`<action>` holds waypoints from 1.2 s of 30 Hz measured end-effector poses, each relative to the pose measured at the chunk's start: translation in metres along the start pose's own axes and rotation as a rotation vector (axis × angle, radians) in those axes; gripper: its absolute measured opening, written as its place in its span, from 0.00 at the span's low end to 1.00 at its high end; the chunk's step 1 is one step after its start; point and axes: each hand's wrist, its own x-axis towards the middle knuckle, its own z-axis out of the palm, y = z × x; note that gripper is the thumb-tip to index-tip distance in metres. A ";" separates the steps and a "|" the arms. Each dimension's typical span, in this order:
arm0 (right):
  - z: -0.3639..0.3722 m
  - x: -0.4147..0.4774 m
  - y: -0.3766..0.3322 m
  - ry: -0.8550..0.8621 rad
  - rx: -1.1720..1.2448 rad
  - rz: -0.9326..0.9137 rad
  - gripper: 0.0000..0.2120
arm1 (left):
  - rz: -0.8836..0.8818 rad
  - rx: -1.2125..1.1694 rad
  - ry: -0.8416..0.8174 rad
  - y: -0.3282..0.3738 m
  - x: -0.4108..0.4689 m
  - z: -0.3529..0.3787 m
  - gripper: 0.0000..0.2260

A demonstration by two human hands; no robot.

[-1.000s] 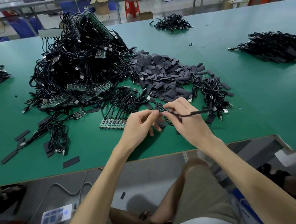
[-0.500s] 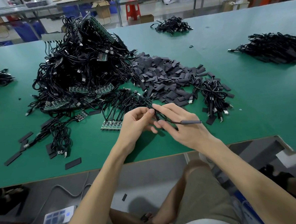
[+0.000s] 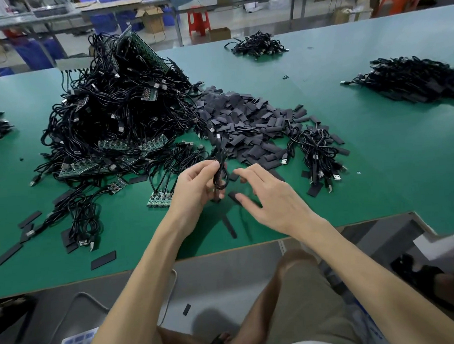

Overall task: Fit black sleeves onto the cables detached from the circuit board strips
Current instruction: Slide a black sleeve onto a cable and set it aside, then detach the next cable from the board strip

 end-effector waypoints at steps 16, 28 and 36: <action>-0.001 0.002 0.000 -0.088 -0.041 0.098 0.17 | 0.992 1.428 -0.194 0.066 0.072 0.140 0.04; -0.001 0.004 -0.002 -0.080 -0.067 0.046 0.12 | 0.454 1.336 -0.192 0.016 0.069 0.129 0.07; 0.002 0.001 0.002 -0.046 -0.047 0.052 0.05 | 0.238 1.374 -0.438 0.009 0.074 0.139 0.16</action>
